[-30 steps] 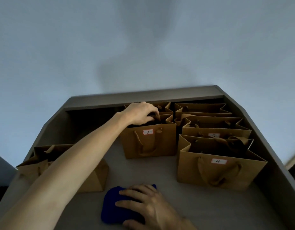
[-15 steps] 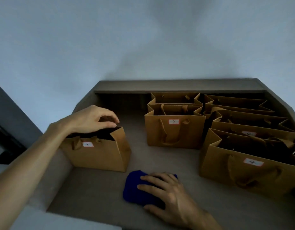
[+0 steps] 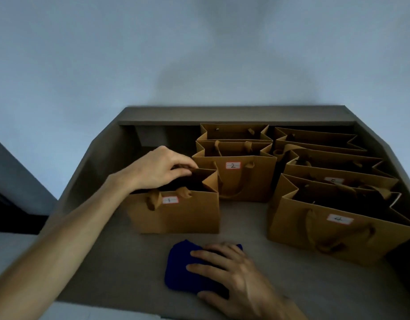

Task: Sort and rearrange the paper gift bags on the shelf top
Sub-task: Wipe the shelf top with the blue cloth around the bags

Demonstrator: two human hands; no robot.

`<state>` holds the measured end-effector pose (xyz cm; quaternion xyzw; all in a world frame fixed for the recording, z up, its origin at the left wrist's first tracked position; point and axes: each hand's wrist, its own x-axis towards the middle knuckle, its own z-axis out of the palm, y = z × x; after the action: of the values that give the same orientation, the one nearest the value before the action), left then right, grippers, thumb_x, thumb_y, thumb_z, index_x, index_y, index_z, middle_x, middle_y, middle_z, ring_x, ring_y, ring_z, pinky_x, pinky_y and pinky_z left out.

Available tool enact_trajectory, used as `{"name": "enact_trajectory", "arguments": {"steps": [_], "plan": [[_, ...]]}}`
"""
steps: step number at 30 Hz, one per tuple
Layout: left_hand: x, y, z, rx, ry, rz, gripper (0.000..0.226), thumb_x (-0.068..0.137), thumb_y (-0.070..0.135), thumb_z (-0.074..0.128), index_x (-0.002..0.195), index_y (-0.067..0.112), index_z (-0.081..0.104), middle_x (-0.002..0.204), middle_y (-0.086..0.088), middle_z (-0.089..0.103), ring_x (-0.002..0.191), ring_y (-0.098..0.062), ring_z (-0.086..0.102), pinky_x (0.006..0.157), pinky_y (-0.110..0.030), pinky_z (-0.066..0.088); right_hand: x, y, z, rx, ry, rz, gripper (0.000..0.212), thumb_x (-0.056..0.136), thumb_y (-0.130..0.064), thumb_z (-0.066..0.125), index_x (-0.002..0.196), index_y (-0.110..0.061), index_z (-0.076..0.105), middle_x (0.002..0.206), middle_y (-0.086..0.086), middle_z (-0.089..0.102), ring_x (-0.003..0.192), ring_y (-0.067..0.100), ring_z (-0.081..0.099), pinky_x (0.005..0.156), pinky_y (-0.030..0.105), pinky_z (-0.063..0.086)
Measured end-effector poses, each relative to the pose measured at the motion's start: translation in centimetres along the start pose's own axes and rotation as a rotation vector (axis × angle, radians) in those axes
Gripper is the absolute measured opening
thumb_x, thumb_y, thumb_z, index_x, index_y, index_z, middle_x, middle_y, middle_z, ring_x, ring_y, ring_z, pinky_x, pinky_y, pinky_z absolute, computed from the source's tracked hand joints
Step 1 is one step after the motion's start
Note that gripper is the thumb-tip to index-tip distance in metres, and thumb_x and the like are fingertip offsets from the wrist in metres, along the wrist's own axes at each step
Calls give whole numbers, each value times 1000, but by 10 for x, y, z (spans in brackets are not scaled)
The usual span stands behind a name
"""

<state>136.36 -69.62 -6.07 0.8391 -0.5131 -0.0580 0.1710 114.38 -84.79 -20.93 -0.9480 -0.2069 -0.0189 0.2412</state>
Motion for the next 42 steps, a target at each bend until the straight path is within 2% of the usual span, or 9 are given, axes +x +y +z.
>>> {"name": "enact_trajectory", "arguments": {"steps": [11, 16, 22, 25, 27, 29, 33, 39, 42], "plan": [[75, 60, 41, 93, 21, 182, 31, 96, 25, 56, 127, 26, 62, 126, 4, 66, 114, -11, 62, 97, -36, 53, -1, 0, 0, 7, 45, -23, 48, 99, -56, 42, 145, -48, 32, 156, -25, 24, 143, 1, 20, 114, 33, 21], [54, 59, 42, 57, 108, 192, 32, 97, 27, 56, 128, 22, 60, 130, 3, 63, 123, -10, 54, 105, -33, 45, -3, 3, -2, 91, 87, -59, 45, 98, -56, 44, 142, -44, 41, 154, -25, 28, 143, -2, 19, 115, 28, 18], [-32, 67, 53, -166, 428, 282, 22, 96, 19, 54, 113, 11, 67, 114, 4, 66, 112, -3, 58, 96, -21, 48, -21, 12, 2, 157, 543, 41, 23, 99, -35, 54, 110, -24, 72, 115, -15, 67, 114, -2, 57, 95, 22, 47], [-66, 70, 88, -312, 300, 177, 23, 98, 27, 52, 114, 17, 66, 112, 9, 65, 108, 0, 59, 91, -21, 51, -29, 14, -5, 318, 694, 244, 25, 96, -48, 48, 100, -35, 70, 100, -20, 68, 96, -2, 65, 79, 16, 52], [-84, 71, 122, -350, 123, 41, 32, 98, 43, 47, 124, 30, 60, 124, 16, 57, 120, 3, 49, 101, -26, 45, -30, 15, -9, 488, 713, 424, 27, 92, -56, 46, 96, -39, 67, 99, -21, 68, 92, -2, 66, 74, 16, 53], [-99, 72, 155, -104, 4, -12, 47, 96, 61, 38, 139, 44, 42, 142, 21, 42, 133, 2, 33, 115, -34, 28, -28, 12, -12, 588, 696, 542, 19, 92, -48, 52, 90, -37, 68, 96, -24, 68, 90, -5, 65, 73, 21, 55], [-119, 62, 172, 137, 33, -11, 50, 96, 65, 34, 142, 47, 35, 147, 20, 40, 132, -7, 32, 108, -33, 19, -20, 9, -18, 620, 544, 665, 15, 93, -24, 55, 88, -32, 66, 87, -12, 67, 86, -3, 62, 71, 15, 47], [-179, -3, 147, 136, 139, -315, 50, 96, 68, 28, 142, 49, 33, 146, 19, 43, 129, -13, 44, 104, -35, 35, -16, 18, 7, 144, 486, 272, 29, 92, -46, 55, 89, -26, 75, 93, -14, 70, 89, -2, 62, 84, 19, 47], [-204, -49, 127, 172, 240, -573, 61, 93, 72, 20, 139, 40, 45, 138, 10, 53, 121, -22, 53, 98, -30, 36, -8, 21, 21, -60, 367, 42, 32, 94, -46, 52, 103, -25, 74, 115, -8, 67, 109, 7, 57, 99, 20, 37]]}}
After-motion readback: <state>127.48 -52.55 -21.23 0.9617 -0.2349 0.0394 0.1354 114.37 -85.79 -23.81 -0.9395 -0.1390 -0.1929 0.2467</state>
